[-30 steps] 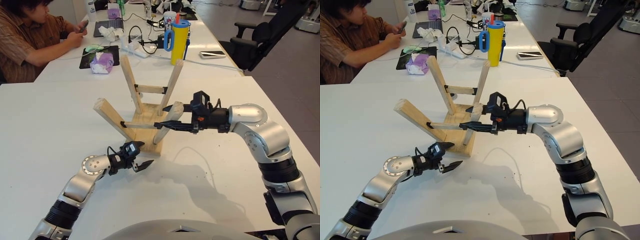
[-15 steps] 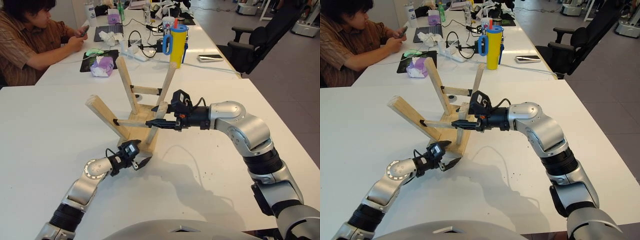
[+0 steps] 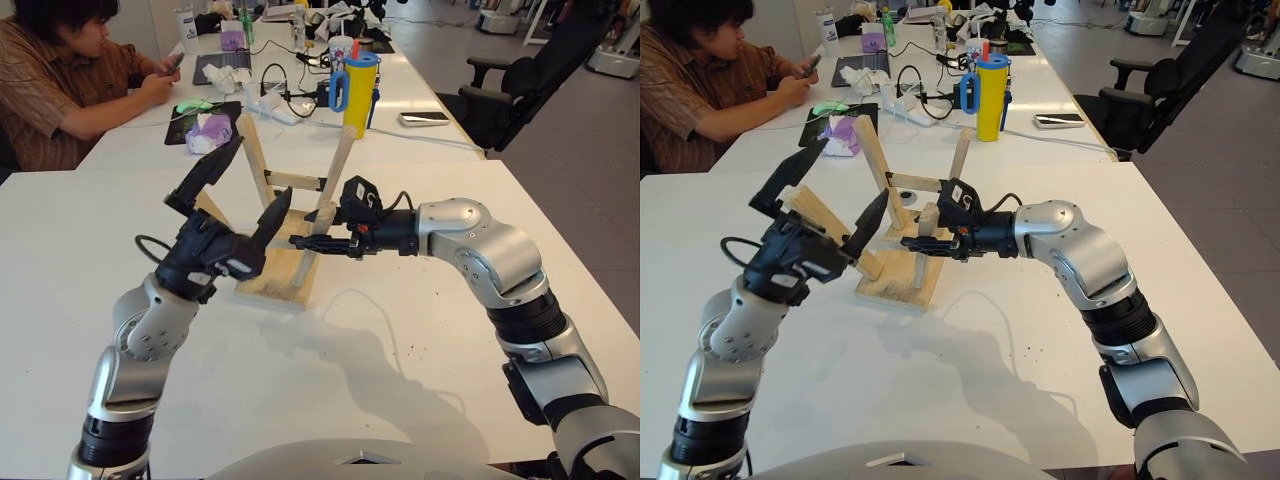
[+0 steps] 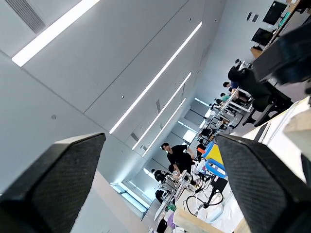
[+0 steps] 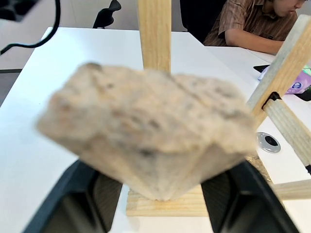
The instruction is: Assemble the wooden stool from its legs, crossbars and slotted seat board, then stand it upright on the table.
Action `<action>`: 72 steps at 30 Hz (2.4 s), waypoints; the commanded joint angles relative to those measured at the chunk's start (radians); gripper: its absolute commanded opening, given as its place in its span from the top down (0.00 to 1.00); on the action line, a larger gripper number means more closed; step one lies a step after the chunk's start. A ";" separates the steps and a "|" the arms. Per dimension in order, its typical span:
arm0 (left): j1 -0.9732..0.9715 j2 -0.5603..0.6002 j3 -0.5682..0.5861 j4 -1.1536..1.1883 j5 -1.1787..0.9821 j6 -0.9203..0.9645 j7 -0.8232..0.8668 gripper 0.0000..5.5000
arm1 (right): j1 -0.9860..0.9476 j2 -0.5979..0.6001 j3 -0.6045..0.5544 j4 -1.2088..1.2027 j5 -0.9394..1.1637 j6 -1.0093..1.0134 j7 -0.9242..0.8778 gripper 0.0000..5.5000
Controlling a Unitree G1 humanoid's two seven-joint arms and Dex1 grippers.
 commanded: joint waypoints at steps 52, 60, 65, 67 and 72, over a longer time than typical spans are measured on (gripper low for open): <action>0.311 -0.011 -0.103 0.524 -0.282 -0.035 -0.053 0.24 | 0.162 0.261 -0.070 0.031 0.197 -0.029 -0.533 0.70; 0.295 -0.021 -0.107 0.541 -0.270 0.009 -0.037 0.24 | 0.161 0.255 -0.113 0.010 0.208 -0.078 -0.488 0.70; 0.342 -0.020 -0.093 0.494 -0.281 -0.021 -0.012 0.24 | -0.022 0.261 -0.401 0.049 0.456 -0.077 -0.465 0.70; 0.374 -0.016 -0.085 0.471 -0.286 -0.032 -0.005 0.24 | -0.050 0.205 -0.408 0.118 0.390 -0.109 -0.416 0.70; 0.403 -0.011 -0.044 0.482 -0.243 0.042 0.050 0.24 | -0.020 0.106 -0.154 0.300 0.040 -0.356 -0.193 0.70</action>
